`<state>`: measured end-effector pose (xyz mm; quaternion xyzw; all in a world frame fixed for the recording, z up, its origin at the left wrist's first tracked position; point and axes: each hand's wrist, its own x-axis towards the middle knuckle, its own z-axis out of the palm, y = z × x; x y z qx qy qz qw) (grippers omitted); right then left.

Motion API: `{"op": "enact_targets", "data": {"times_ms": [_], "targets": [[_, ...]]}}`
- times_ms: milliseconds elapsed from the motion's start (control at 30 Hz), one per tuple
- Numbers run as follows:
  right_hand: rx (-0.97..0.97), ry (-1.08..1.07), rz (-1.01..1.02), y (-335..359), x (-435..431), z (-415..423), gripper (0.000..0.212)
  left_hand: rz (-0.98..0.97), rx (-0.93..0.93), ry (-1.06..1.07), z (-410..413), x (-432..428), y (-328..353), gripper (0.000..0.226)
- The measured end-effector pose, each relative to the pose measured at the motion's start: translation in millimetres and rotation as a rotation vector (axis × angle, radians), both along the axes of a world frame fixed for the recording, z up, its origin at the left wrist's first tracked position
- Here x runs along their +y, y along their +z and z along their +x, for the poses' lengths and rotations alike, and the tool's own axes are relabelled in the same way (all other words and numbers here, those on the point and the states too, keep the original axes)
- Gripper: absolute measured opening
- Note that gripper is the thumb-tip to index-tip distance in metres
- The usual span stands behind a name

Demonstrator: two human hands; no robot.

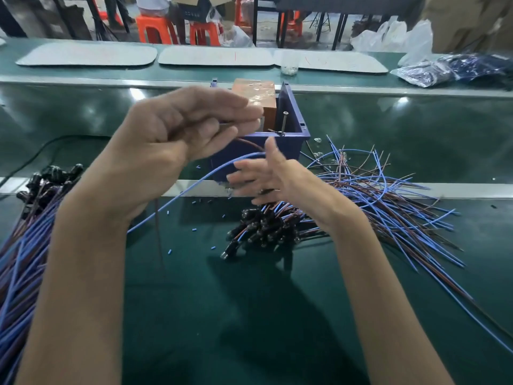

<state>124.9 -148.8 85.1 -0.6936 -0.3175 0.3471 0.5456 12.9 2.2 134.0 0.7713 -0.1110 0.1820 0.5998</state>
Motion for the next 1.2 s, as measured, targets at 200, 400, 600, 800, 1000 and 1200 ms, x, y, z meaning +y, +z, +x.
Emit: {"op": "enact_targets", "data": {"times_ms": [200, 400, 600, 800, 1000, 1200], "targets": [[0.152, -0.169, 0.522, 13.9, -6.4, -2.2, 0.04, 0.018, 0.169, -0.142, 2.7, -4.6, -6.2, 0.032], [0.14, -0.387, 0.754, 29.6, -7.7, -7.6, 0.038, 0.272, 0.325, -0.066, 4.1, -7.8, -3.3, 0.033], [0.188, -0.371, 0.882, 43.3, -13.3, -13.8, 0.04, 0.017, 0.606, -0.135, 22.1, -36.9, -12.3, 0.085], [0.197, -0.404, 0.836, 45.2, -18.8, -11.1, 0.043, -0.602, 0.42, 0.25, 37.4, -33.5, -10.6, 0.069], [0.169, -0.545, 0.627, 41.0, -24.2, -0.4, 0.036, -0.786, 0.217, 0.422, 36.5, -22.1, -13.0, 0.037], [0.071, -0.555, 0.457, 35.8, -24.6, 0.2, 0.027, -0.687, 0.156, 0.402, 41.6, -35.3, -16.0, 0.037]]}}
